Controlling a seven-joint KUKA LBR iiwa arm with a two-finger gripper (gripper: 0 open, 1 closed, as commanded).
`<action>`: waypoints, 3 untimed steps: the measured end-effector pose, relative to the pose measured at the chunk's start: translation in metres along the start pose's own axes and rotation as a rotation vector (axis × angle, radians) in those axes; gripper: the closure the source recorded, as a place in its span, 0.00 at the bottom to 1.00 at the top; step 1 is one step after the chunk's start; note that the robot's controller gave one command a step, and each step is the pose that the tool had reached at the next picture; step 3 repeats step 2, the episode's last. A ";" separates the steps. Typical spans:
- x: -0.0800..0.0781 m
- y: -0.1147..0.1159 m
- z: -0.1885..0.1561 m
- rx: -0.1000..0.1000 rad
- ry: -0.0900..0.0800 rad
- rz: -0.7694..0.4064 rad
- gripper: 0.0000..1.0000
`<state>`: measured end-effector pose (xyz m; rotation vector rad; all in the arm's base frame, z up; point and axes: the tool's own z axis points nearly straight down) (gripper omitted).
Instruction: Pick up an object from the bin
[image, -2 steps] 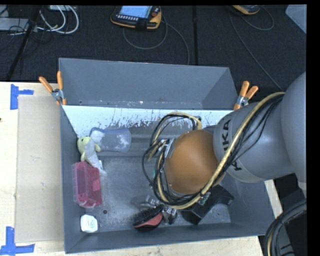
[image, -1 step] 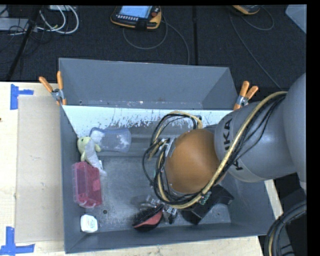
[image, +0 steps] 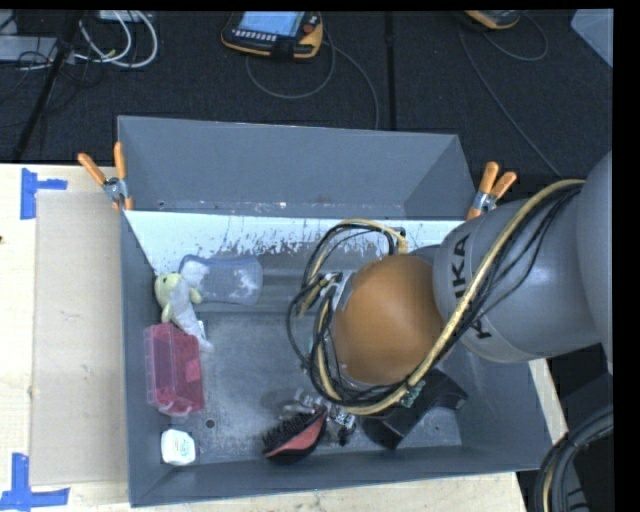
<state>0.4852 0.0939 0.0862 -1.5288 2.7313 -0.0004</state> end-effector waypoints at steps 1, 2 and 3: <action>0.000 0.001 -0.012 -0.005 0.004 0.000 1.00; 0.001 0.002 -0.028 -0.006 0.005 -0.001 1.00; 0.001 0.002 -0.028 -0.006 0.005 -0.001 1.00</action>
Offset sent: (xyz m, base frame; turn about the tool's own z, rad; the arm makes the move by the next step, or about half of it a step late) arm 0.0001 0.0000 0.0016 0.0000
